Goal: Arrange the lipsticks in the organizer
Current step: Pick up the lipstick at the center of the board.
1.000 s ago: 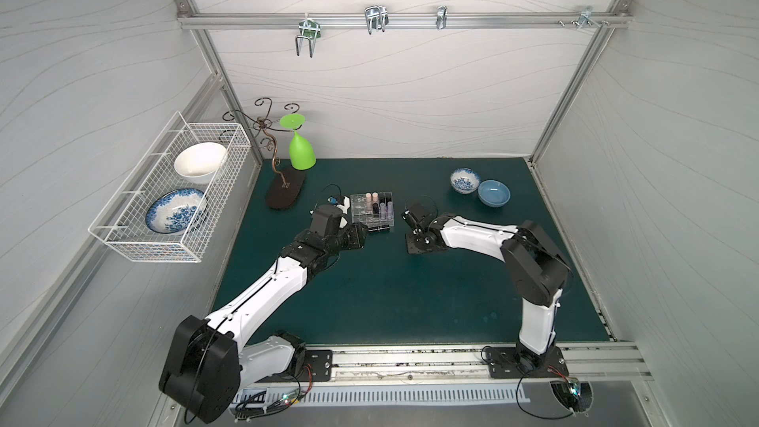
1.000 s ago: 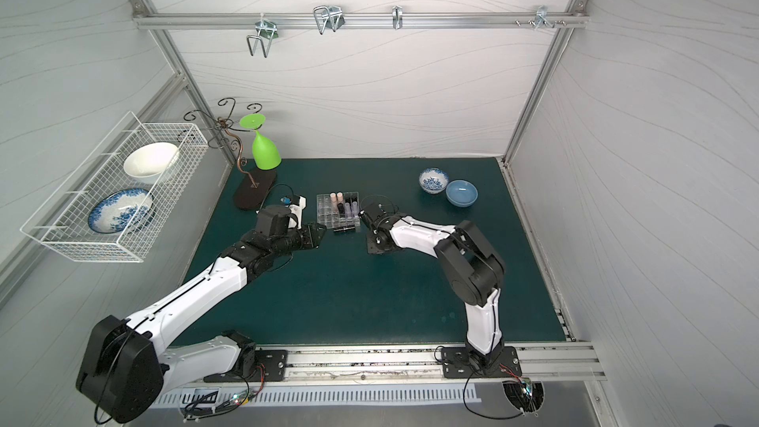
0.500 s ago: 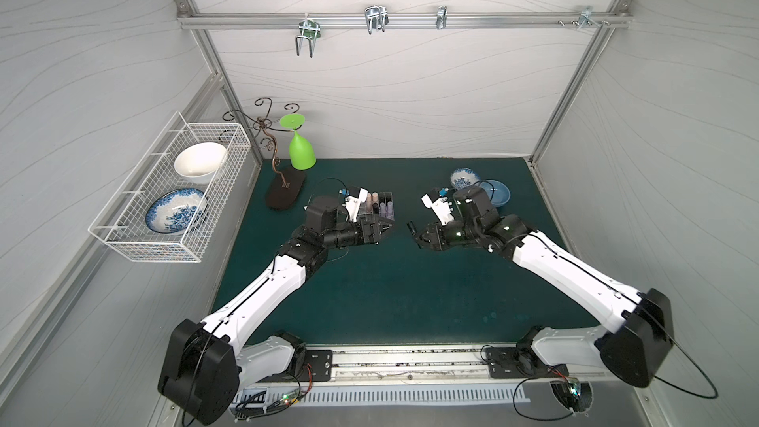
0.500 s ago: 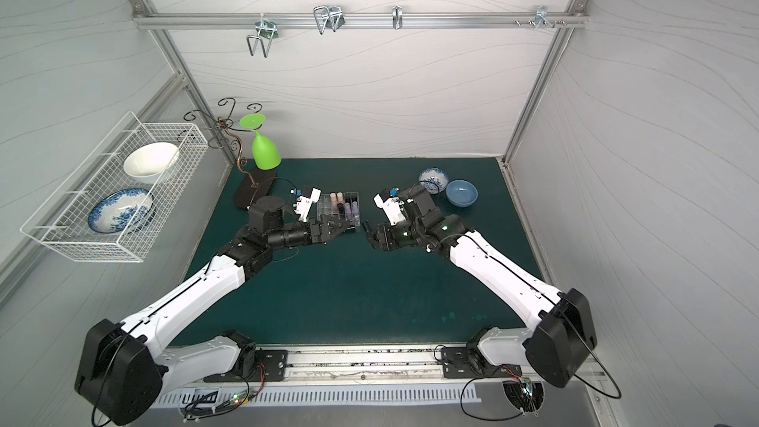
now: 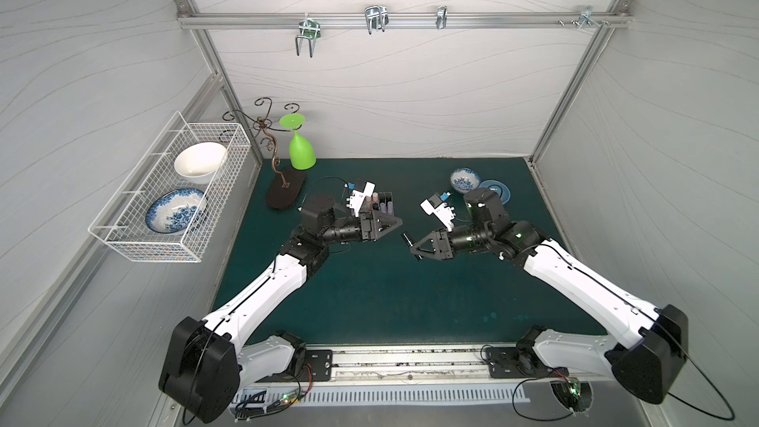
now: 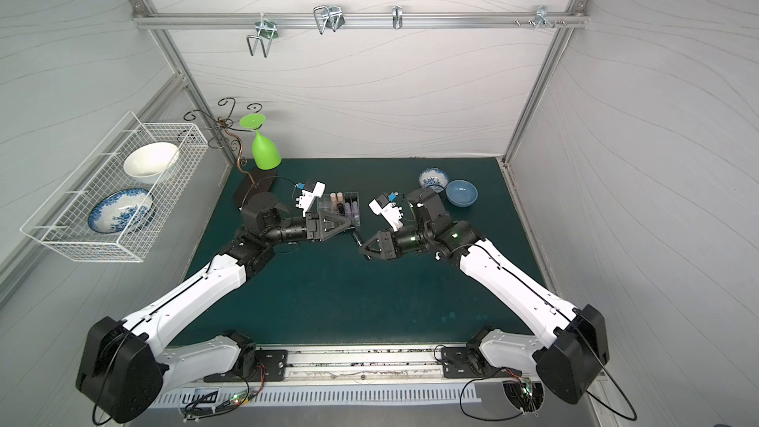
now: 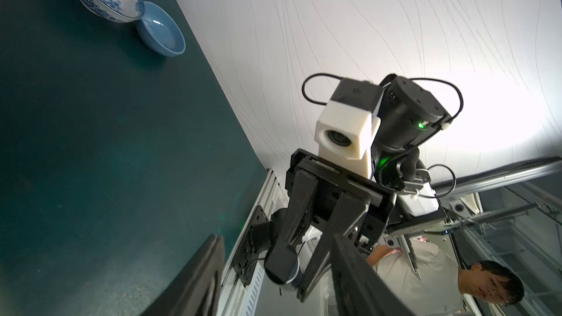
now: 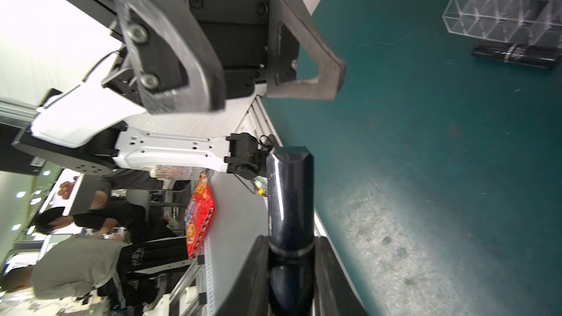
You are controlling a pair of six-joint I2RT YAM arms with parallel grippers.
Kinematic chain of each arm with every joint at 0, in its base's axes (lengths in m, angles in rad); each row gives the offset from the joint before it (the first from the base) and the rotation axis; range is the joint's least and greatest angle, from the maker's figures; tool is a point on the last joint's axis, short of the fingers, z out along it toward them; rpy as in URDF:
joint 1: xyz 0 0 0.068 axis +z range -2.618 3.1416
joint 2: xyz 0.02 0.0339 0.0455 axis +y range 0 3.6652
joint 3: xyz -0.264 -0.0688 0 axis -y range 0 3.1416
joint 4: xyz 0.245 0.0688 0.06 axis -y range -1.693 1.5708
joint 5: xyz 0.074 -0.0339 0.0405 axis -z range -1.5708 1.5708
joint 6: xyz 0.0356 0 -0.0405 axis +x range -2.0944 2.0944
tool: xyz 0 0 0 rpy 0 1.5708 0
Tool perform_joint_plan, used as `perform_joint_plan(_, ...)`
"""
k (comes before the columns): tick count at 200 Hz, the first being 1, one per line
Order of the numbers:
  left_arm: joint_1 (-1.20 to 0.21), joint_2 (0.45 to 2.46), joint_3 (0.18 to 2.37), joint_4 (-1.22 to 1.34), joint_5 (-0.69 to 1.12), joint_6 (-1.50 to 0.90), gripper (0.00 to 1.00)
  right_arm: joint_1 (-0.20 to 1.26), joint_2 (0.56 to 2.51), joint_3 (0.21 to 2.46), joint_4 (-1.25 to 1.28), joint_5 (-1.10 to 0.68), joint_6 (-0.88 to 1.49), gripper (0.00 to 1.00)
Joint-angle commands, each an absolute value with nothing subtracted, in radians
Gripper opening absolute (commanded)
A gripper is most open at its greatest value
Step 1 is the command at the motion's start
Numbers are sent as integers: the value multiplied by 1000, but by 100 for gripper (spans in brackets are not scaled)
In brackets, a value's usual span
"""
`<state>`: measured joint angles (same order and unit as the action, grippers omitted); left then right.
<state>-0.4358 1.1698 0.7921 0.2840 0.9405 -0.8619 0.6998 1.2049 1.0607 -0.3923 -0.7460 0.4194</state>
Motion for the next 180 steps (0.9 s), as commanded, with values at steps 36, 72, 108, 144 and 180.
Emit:
perform_joint_plan(36,-507,1189,876,266,999,-756,63,696,1181,1054,-338,-801,449,22)
perform_joint_plan(72,-511,1183,876,256,1009,-748,52,693,1177,1051,-341,-795,446,22)
perform_joint_plan(108,-511,1185,876,253,1020,-743,34,690,1172,1052,-344,-799,449,22)
perform_joint_plan(144,-511,1185,877,246,1012,-737,20,690,1170,1051,-348,-799,445,23)
perform_joint_plan(180,-511,1171,895,135,939,-659,14,682,1165,1052,-360,-779,441,59)
